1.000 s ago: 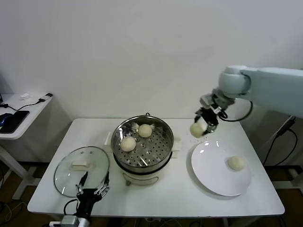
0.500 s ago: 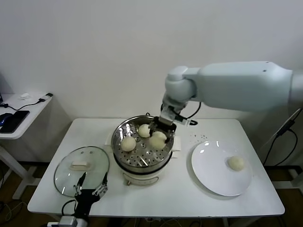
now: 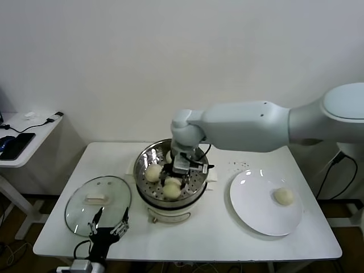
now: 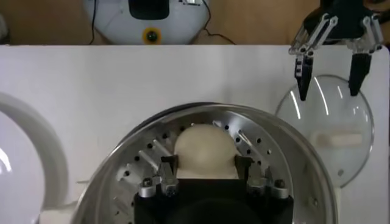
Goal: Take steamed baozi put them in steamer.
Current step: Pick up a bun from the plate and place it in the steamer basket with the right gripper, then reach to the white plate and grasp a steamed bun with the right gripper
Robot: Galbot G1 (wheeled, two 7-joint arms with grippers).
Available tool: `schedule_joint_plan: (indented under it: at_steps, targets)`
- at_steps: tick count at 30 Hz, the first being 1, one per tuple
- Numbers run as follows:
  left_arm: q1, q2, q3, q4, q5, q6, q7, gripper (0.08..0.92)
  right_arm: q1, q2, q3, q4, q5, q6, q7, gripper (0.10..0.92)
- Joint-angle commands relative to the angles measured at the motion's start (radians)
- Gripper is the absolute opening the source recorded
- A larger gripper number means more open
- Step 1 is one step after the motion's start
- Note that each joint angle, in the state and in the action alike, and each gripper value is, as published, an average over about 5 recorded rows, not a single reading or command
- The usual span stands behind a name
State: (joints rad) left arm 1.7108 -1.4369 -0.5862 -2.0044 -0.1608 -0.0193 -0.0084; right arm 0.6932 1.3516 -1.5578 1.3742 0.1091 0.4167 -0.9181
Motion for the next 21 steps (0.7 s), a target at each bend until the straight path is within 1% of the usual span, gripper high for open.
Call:
schedule_joint_plan:
  at_steps: [1, 4, 6, 12, 15, 21]
  targets:
    - [-0.004, 0.001, 0.001, 0.004, -0.001, 0.0, 0.0, 0.823, -0.092, 0.065, 0.019, -0.107, -0.06, 0.046, 0.018, 0.628]
    - [-0.006, 0.001, 0.001, 0.006, -0.003, 0.001, 0.0, 0.823, -0.09, 0.069, 0.02, -0.116, -0.048, 0.055, 0.001, 0.635]
    - [-0.007, 0.001, 0.002, 0.006, -0.004, 0.001, 0.0, 0.823, -0.08, 0.069, 0.019, -0.117, -0.028, 0.059, -0.025, 0.662]
    - [-0.009, 0.001, 0.005, 0.007, -0.004, 0.001, 0.001, 0.823, -0.05, 0.061, 0.029, -0.12, 0.023, 0.081, -0.063, 0.801]
    - [-0.007, 0.001, 0.005, 0.004, -0.003, 0.001, 0.001, 0.823, -0.008, 0.043, 0.039, -0.116, 0.064, 0.098, -0.091, 0.82]
    - [-0.001, 0.001, 0.008, -0.001, -0.002, -0.001, 0.0, 0.823, 0.132, -0.025, 0.029, -0.117, 0.204, 0.11, -0.169, 0.823]
